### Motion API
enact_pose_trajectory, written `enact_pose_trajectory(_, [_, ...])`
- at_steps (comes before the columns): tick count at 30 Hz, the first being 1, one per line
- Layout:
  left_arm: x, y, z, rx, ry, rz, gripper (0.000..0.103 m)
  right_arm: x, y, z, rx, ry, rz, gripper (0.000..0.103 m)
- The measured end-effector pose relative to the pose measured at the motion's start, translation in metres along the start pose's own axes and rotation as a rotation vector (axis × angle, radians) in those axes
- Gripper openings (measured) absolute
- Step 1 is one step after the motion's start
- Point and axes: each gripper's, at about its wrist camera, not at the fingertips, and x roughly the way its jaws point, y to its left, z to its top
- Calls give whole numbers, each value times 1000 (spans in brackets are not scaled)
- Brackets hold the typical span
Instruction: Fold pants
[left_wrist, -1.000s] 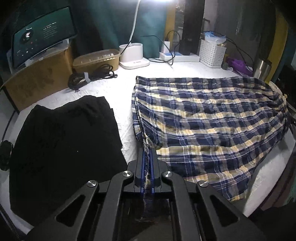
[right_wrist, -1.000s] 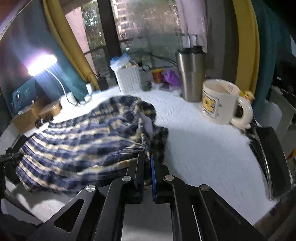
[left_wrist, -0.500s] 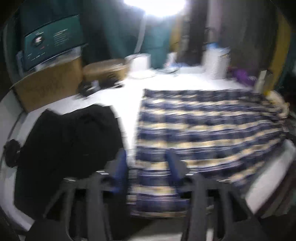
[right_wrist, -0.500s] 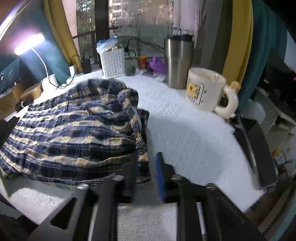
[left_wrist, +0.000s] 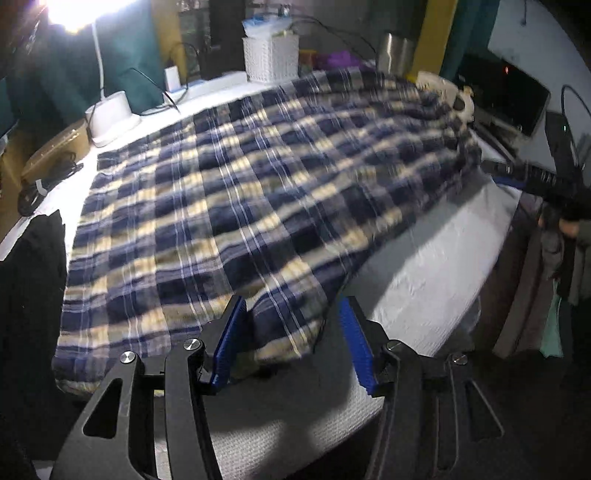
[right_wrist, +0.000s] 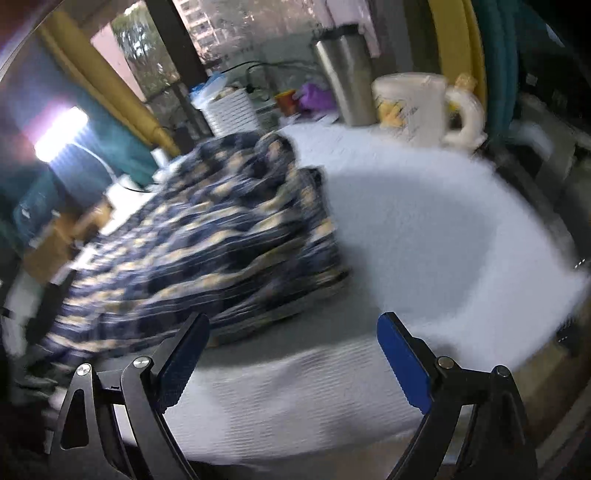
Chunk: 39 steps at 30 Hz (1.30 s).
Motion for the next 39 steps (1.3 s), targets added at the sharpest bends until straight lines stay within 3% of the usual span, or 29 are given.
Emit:
enact_pose_trajectory(5, [7, -5, -8, 32, 5, 48, 53, 18, 11, 6, 39, -28, 58, 93])
enact_pose_trajectory(7, [7, -5, -9, 36, -9, 53, 51, 25, 11, 14, 66, -49, 57, 84])
enact_pose_trajectory(9, [7, -3, -8, 27, -20, 56, 27, 33, 10, 20, 82, -56, 61, 5])
enact_pose_trajectory(12, [6, 4, -4, -1, -2, 53, 13, 47, 8, 28, 93, -49, 94, 5])
enact_pose_trajectory(15, [1, -2, -3, -5, 14, 20, 9, 37, 14, 39, 57, -83, 97, 5])
enact_pose_trajectory(19, [-8, -17, -2, -16, 31, -55, 8, 18, 14, 50, 25, -113, 64, 5])
enact_pose_trajectory(23, [-1, -22, -7, -5, 71, -58, 10, 19, 5, 37, -1, -65, 9, 5])
enact_pose_trajectory(26, [-3, -14, -8, -42, 79, -72, 15, 28, -4, 18, -10, -20, -42, 5])
enact_pose_trajectory(27, [-6, -10, -8, -51, 75, -75, 23, 25, -4, 14, -17, -36, -48, 7])
enact_pose_trajectory(28, [-10, -6, -8, -59, 69, -68, 30, 23, -3, 14, -26, -32, -57, 11])
enact_pose_trajectory(29, [-16, 1, -8, -73, 58, -54, 43, 20, 0, 14, -38, -30, -82, 24])
enact_pose_trajectory(30, [-20, 6, -7, -83, 46, -49, 47, 16, 1, 14, -41, -41, -124, 42])
enact_pose_trajectory(32, [-31, 23, -4, -108, 17, -45, 47, 4, 5, 16, -76, -76, -190, 65])
enact_pose_trajectory(37, [-55, 68, 8, -164, -78, 38, 47, -25, 13, 36, -129, -176, -276, 66])
enact_pose_trajectory(39, [-58, 86, 13, -185, -107, 73, 47, -33, 18, 48, -158, -215, -258, 65])
